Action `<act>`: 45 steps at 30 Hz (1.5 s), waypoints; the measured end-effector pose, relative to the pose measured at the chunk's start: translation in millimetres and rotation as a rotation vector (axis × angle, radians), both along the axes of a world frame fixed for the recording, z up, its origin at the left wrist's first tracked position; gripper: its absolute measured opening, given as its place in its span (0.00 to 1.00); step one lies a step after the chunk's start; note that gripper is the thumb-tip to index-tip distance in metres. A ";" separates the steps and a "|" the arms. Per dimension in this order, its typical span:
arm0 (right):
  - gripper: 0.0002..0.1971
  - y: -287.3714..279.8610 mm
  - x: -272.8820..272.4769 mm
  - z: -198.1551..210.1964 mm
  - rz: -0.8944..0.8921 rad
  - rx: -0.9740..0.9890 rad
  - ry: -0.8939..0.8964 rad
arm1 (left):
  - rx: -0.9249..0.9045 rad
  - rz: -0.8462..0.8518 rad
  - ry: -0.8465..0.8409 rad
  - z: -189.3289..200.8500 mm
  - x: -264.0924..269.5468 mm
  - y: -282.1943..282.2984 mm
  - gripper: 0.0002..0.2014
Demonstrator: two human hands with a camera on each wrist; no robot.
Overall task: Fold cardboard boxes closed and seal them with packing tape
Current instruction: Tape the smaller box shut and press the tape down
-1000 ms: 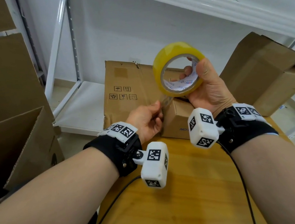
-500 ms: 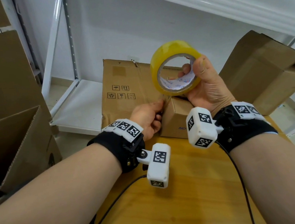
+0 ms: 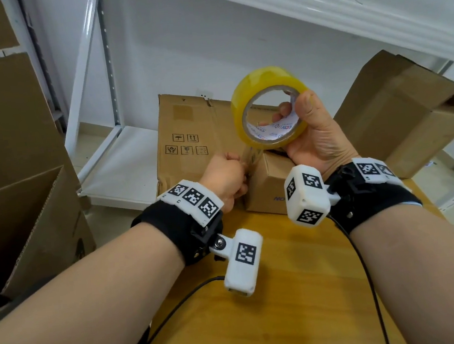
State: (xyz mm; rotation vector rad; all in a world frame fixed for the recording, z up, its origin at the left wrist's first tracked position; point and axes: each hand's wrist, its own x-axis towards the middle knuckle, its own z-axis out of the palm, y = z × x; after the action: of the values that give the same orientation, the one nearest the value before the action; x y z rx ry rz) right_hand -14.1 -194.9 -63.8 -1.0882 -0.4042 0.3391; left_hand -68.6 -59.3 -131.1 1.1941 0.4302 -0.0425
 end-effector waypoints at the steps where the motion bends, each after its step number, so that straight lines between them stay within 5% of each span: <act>1: 0.38 0.2 -0.1 -0.2 0.000 0.002 0.001 | 0.028 -0.008 -0.046 3.3 0.7 2.3 0.10; 5: 0.42 0.4 -1.5 -0.4 -0.009 0.007 0.005 | -0.102 -0.064 -0.252 19.5 0.1 2.8 0.18; 7: 0.44 0.3 -1.5 -0.3 -0.014 0.012 0.009 | -0.110 -0.097 -0.235 16.4 0.3 0.6 0.15; 12: 0.45 1.6 -0.9 -0.7 -0.019 -0.003 0.001 | 0.249 -0.170 -0.043 -1.0 -3.1 1.4 0.05; 16: 0.45 0.2 0.8 -1.7 -0.014 -0.002 0.011 | 0.219 -0.102 -0.202 6.7 3.1 2.4 0.08; 20: 0.43 -0.1 2.8 -3.1 -0.010 0.007 0.017 | 0.264 -0.194 -0.037 1.5 4.7 8.9 0.11; 28: 0.41 0.4 3.2 -3.4 0.001 0.002 0.029 | 0.018 -0.248 -0.277 12.0 3.0 12.4 0.13; 31: 0.40 0.6 3.6 -3.6 -0.005 -0.018 0.027 | 0.000 -0.337 -0.234 6.1 -1.1 18.3 0.06; 39: 0.42 -1.8 3.8 -4.7 -0.005 -0.016 0.023 | -0.005 -0.262 -0.269 8.6 4.0 17.8 0.11; 45: 0.43 -2.1 4.8 -4.5 0.001 -0.003 0.024 | 0.165 -0.293 -0.245 12.2 1.9 20.7 0.15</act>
State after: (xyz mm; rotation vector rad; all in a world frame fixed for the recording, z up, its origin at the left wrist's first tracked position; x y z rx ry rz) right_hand -9.2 -196.9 -68.3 -1.0863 -0.3833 0.3533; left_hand -66.7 -38.7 -118.9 1.3982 0.0421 -0.1135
